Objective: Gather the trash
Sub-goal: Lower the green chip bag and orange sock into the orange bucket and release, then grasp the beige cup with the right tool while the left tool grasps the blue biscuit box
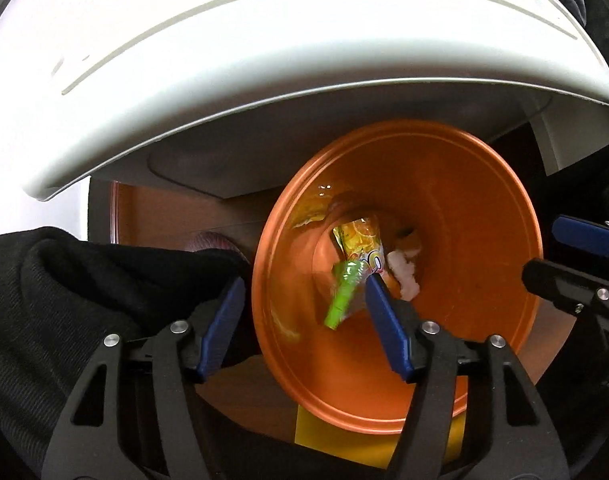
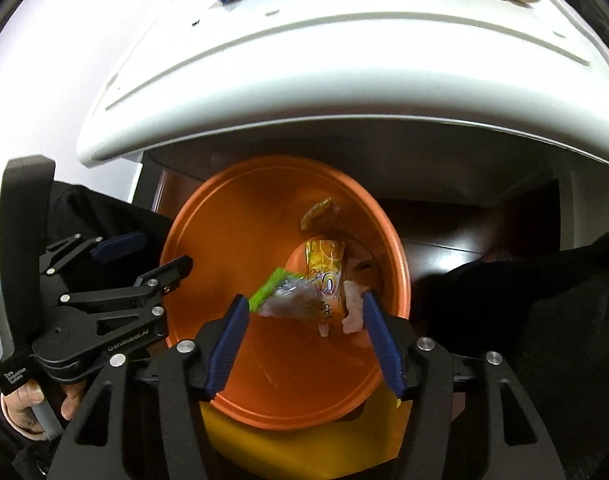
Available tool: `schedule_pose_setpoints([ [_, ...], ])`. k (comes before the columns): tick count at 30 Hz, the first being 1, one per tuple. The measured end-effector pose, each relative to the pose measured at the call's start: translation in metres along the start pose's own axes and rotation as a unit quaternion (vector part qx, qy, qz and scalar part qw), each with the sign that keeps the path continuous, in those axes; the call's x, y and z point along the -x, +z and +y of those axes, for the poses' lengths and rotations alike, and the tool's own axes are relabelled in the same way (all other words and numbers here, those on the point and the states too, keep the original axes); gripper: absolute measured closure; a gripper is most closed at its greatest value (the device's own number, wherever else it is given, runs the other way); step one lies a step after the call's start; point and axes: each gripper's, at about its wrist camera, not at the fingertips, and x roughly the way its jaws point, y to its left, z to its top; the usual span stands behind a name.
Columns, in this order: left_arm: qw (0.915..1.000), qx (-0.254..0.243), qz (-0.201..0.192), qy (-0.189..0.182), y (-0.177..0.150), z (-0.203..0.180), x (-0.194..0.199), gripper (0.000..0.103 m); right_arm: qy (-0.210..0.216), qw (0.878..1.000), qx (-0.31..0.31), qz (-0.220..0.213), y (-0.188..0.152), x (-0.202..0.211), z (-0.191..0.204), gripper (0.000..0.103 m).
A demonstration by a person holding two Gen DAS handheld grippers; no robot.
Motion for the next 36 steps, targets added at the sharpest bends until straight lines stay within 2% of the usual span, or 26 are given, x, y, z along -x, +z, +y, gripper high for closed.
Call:
schedule_pose_setpoints([
  [5, 0.9997, 0.008, -0.016, -0.016, -0.001, 0.006, 0.009, 0.041, 0.016, 0.999, -0.01, -0.032, 0.006, 0.026, -0.01, 0.044],
  [9, 0.9961, 0.01, -0.083, -0.028, -0.002, 0.009, 0.043, 0.039, -0.009, 0.997, -0.001, -0.083, 0.028, 0.056, -0.02, 0.042],
  [12, 0.989, -0.001, -0.142, -0.04, -0.004, 0.005, 0.073, 0.027, -0.033, 0.991, -0.002, -0.129, 0.054, 0.08, -0.03, 0.04],
  [16, 0.979, -0.017, -0.198, -0.044, -0.006, 0.001, 0.095, 0.025, -0.06, 0.983, 0.009, -0.173, 0.099, 0.1, -0.038, 0.04],
  [19, 0.9772, -0.017, -0.204, -0.057, -0.005, 0.001, 0.095, 0.025, -0.069, 0.983, 0.009, -0.172, 0.135, 0.101, -0.047, 0.041],
  [26, 0.9801, 0.002, -0.179, -0.086, -0.001, 0.009, 0.081, 0.025, -0.027, 0.991, -0.019, -0.133, 0.193, 0.079, -0.064, 0.044],
  [31, 0.9795, 0.021, -0.17, -0.105, -0.001, 0.02, 0.073, 0.025, -0.02, 0.993, -0.038, -0.108, 0.21, 0.067, -0.076, 0.045],
  [36, 0.9786, 0.028, -0.17, -0.113, 0.0, 0.023, 0.072, 0.025, -0.053, 0.993, -0.02, -0.099, 0.22, 0.063, -0.07, 0.048],
])
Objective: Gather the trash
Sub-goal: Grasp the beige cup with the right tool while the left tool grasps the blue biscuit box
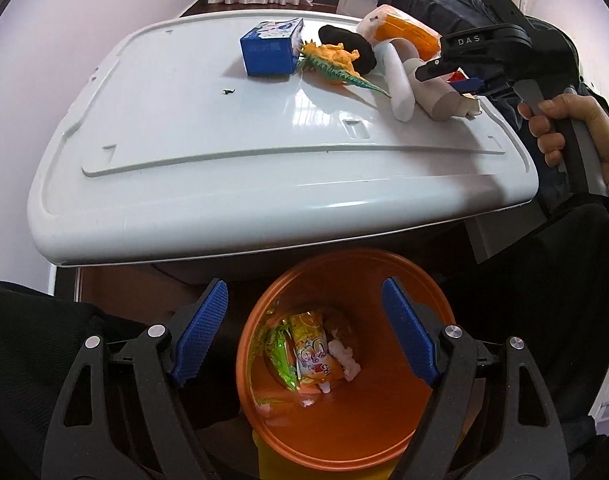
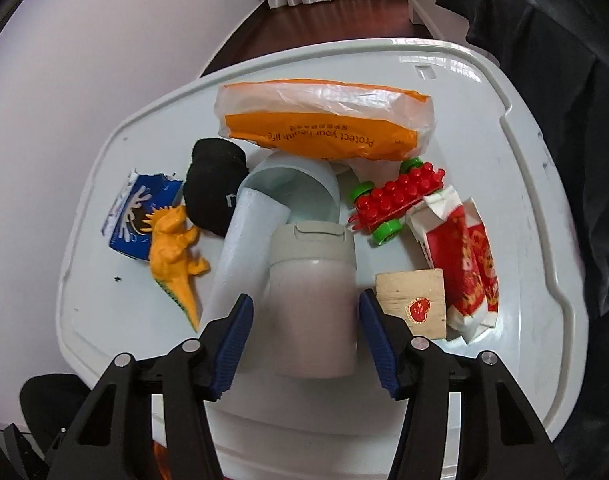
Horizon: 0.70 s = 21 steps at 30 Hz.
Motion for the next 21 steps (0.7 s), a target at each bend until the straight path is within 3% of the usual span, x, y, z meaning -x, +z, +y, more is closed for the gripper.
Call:
schedule_pose_setpoints([
  [11, 0.9999, -0.008, -0.005, 0.003, 0.0, -0.003, 0.003, 0.025, -0.07, 0.995, 0.066, 0.027, 0.013, -0.018, 0.027, 0.044],
  [16, 1.0, -0.006, -0.005, 0.003, 0.0, -0.004, 0.003, 0.025, -0.06, 0.995, 0.051, 0.057, 0.005, -0.03, 0.026, 0.053],
  [21, 1.0, -0.008, -0.003, 0.004, -0.001, -0.005, 0.002, 0.025, -0.065, 0.996, 0.048, 0.049, 0.005, -0.035, 0.024, 0.055],
])
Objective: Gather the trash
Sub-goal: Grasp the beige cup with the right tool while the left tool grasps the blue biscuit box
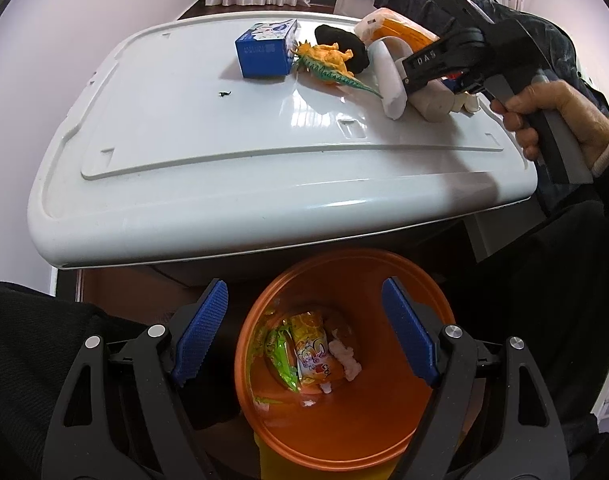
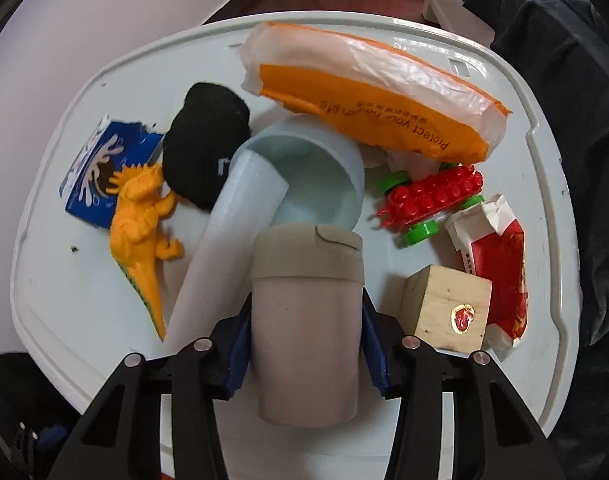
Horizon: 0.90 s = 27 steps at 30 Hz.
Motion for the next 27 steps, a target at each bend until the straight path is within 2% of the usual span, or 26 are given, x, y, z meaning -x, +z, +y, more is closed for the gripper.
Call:
schedule_pose_setpoints([
  [2, 1.0, -0.001, 0.0, 0.0, 0.0, 0.0, 0.0, 0.025, 0.002, 1.0, -0.005, 0.004, 0.004, -0.001, -0.001, 0.055],
  [5, 1.0, -0.003, 0.0, 0.003, 0.0, -0.001, 0.001, 0.025, -0.02, 1.0, 0.018, -0.001, 0.003, -0.001, 0.006, 0.056],
  [7, 1.0, -0.004, -0.001, 0.0, 0.004, 0.0, 0.003, 0.025, -0.032, 0.999, 0.029, -0.011, -0.009, 0.005, 0.013, 0.056],
  [9, 0.9999, -0.007, -0.008, 0.002, 0.012, 0.001, 0.007, 0.025, -0.026, 0.999, 0.027, -0.025, -0.019, 0.012, 0.011, 0.056],
  [13, 0.9995, -0.014, -0.028, 0.01, 0.048, 0.008, 0.012, 0.025, 0.005, 0.997, 0.013, -0.071, -0.047, 0.044, 0.0, 0.056],
  [18, 0.9993, -0.005, -0.034, 0.014, 0.105, 0.022, -0.01, 0.025, 0.059, 0.989, -0.012, -0.134, -0.084, 0.075, -0.01, 0.056],
  [21, 0.9989, -0.026, -0.032, 0.024, 0.144, 0.023, -0.035, 0.025, 0.066, 0.986, -0.022, -0.149, -0.091, 0.071, -0.015, 0.056],
  [23, 0.9979, -0.042, -0.034, 0.037, 0.159, 0.021, -0.048, 0.025, 0.062, 0.986, -0.021, -0.151, -0.093, 0.068, -0.011, 0.056],
  [27, 0.9935, -0.084, -0.032, 0.069, 0.183, 0.02, -0.077, 0.025, 0.087, 0.984, -0.034, -0.15, -0.092, 0.068, -0.02, 0.056],
])
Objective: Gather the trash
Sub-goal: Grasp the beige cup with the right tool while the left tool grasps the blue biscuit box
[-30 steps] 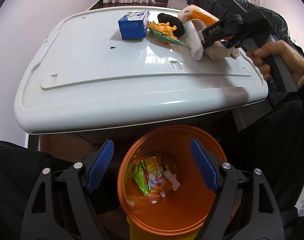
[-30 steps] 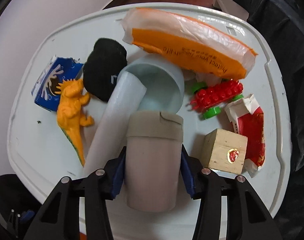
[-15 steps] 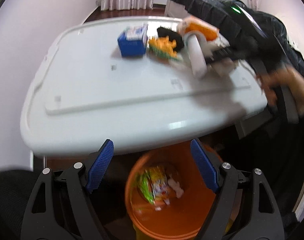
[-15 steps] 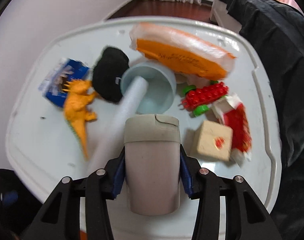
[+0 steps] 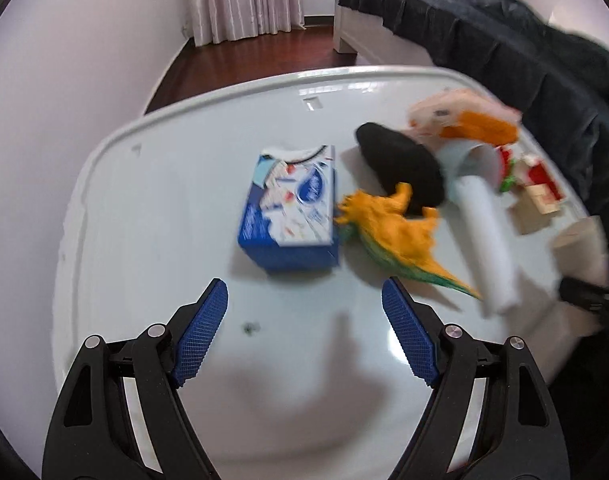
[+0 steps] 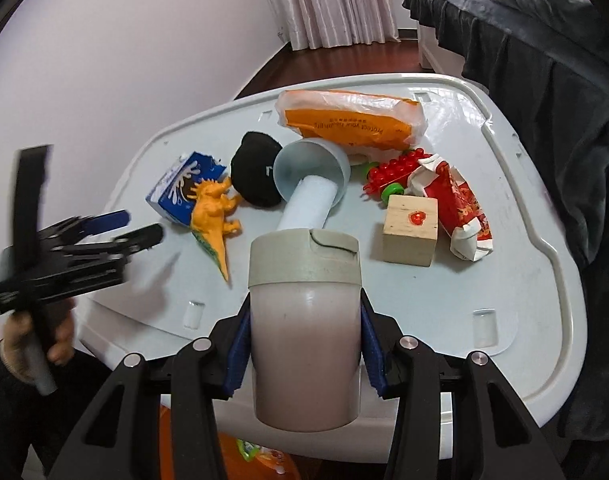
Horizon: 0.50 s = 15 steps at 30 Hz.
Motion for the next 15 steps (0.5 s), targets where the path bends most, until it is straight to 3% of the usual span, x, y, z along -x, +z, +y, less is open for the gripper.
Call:
schedule_pose_setpoints([
  [3, 0.9995, -0.024, -0.005, 0.019, 0.006, -0.001, -0.011, 0.025, 0.004, 1.0, -0.007, -0.002, 0.001, 0.001, -0.002, 0.056],
  [10, 0.9986, -0.047, -0.006, 0.022, 0.021, 0.001, -0.037, 0.025, 0.012, 1.0, -0.003, 0.0, 0.0, -0.002, 0.002, 0.056],
  [15, 0.9995, -0.021, -0.022, 0.011, 0.027, 0.014, -0.043, 0.025, 0.011, 1.0, -0.008, 0.008, 0.0, -0.006, 0.0, 0.056],
])
